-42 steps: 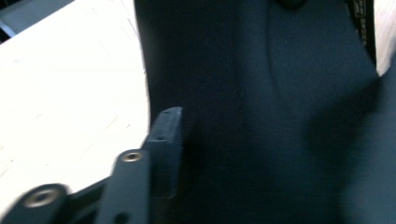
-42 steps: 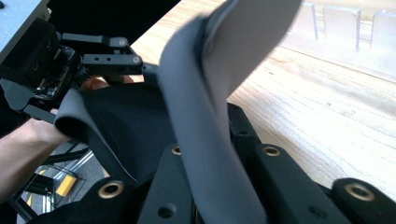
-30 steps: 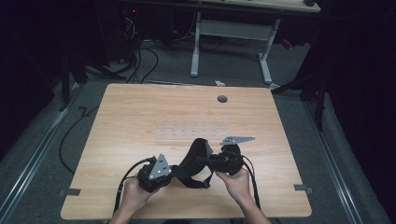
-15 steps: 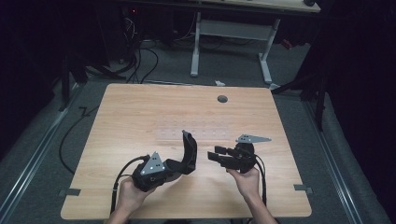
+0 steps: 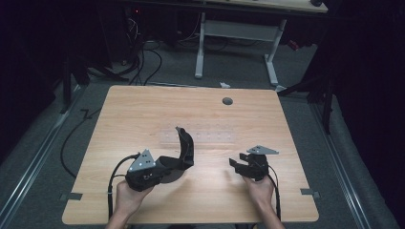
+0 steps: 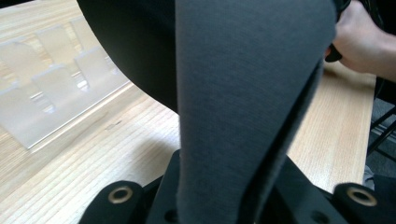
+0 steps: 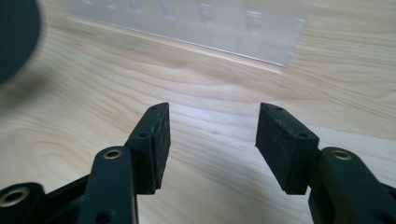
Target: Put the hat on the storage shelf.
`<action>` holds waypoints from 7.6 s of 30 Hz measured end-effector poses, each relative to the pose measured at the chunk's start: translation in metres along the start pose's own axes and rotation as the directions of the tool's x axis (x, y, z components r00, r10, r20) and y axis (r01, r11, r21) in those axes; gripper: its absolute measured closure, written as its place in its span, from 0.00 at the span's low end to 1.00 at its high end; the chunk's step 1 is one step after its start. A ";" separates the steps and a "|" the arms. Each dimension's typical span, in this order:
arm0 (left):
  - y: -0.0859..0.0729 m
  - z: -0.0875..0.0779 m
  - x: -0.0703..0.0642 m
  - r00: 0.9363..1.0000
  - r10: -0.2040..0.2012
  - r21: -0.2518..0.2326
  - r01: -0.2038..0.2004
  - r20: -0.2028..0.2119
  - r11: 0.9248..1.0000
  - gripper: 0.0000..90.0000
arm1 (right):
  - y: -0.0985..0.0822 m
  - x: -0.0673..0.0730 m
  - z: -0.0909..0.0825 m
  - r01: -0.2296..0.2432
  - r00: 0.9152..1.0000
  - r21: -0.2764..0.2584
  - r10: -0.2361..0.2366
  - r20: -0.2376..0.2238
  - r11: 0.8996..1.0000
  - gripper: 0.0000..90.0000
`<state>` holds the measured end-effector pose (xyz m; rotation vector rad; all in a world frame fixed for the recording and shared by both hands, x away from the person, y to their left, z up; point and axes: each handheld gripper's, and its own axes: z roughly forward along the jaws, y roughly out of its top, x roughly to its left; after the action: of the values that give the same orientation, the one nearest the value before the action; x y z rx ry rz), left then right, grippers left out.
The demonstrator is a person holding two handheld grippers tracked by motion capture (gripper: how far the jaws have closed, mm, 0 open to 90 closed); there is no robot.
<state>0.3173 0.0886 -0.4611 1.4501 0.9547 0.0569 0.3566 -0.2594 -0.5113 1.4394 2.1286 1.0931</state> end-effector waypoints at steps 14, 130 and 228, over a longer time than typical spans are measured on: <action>0.019 -0.003 0.011 0.997 -0.049 -0.076 0.045 -0.055 0.996 0.95 | -0.015 -0.016 0.008 0.054 0.975 0.035 -0.060 0.213 0.998 0.44; 0.074 0.088 0.084 0.919 -0.109 -0.201 0.033 -0.379 0.979 0.94 | -0.016 -0.019 0.008 0.015 0.980 0.050 -0.024 0.196 0.999 0.38; -0.010 0.000 0.087 0.912 -0.153 -0.116 0.117 -0.380 0.986 0.45 | -0.016 -0.019 0.008 0.018 0.980 0.050 -0.027 0.195 0.999 0.38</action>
<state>0.3682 0.1360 -0.5139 1.3082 1.3575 0.2923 0.3592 -0.2763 -0.5310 1.4749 2.0395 0.8591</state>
